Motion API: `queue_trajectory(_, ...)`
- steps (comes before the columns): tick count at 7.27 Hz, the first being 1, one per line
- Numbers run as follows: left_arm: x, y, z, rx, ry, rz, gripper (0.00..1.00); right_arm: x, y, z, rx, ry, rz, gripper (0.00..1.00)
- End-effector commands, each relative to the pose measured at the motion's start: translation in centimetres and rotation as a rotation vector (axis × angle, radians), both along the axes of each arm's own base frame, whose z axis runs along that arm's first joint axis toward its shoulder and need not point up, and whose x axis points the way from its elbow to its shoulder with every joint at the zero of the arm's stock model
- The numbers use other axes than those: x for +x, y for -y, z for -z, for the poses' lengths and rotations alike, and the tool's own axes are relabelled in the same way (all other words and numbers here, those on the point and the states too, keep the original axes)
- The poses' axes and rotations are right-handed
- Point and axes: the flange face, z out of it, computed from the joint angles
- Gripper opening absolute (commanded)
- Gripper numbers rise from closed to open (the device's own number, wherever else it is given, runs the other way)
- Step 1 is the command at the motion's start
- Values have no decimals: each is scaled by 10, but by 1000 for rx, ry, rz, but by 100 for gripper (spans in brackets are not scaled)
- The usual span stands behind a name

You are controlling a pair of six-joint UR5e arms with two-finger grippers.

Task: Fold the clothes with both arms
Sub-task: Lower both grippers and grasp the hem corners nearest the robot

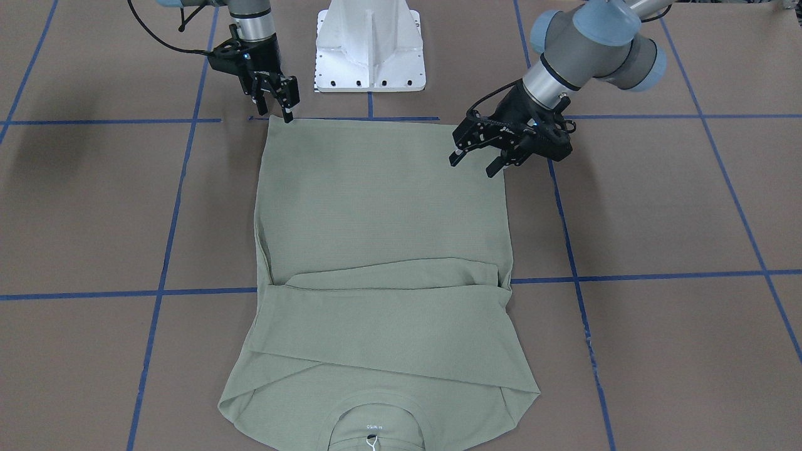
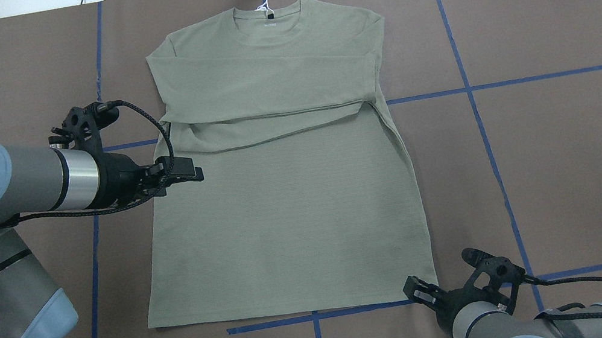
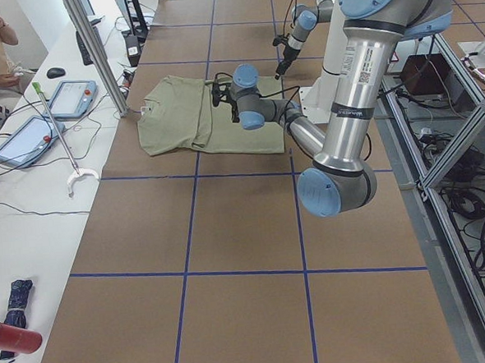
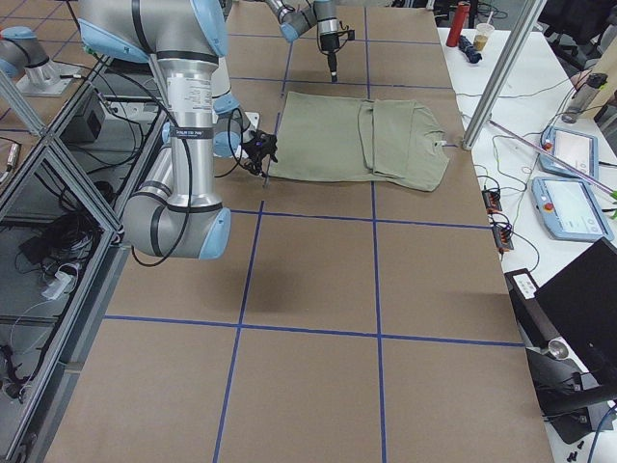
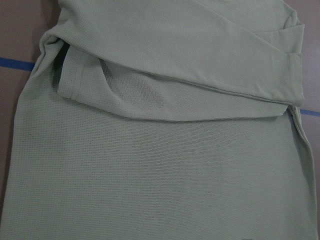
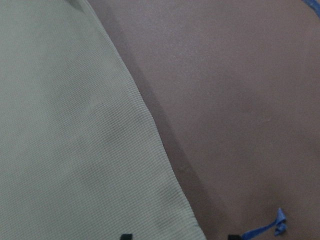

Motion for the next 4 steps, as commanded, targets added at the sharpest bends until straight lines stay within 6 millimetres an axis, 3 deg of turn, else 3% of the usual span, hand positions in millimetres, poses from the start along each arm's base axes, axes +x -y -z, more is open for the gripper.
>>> queue_trajectory(1, -2, 0, 2, 1, -3, 4, 89, -3, 0, -5, -1, -11, 1, 50)
queue_trajectory(3, -4, 1, 2, 0, -5, 6, 89, -2, -1, -5, -2, -12, 4, 0)
queue_trajectory(4, -4, 1, 3, 0, -7, 3, 89, -2, -3, -3, -4, -9, 11, 0)
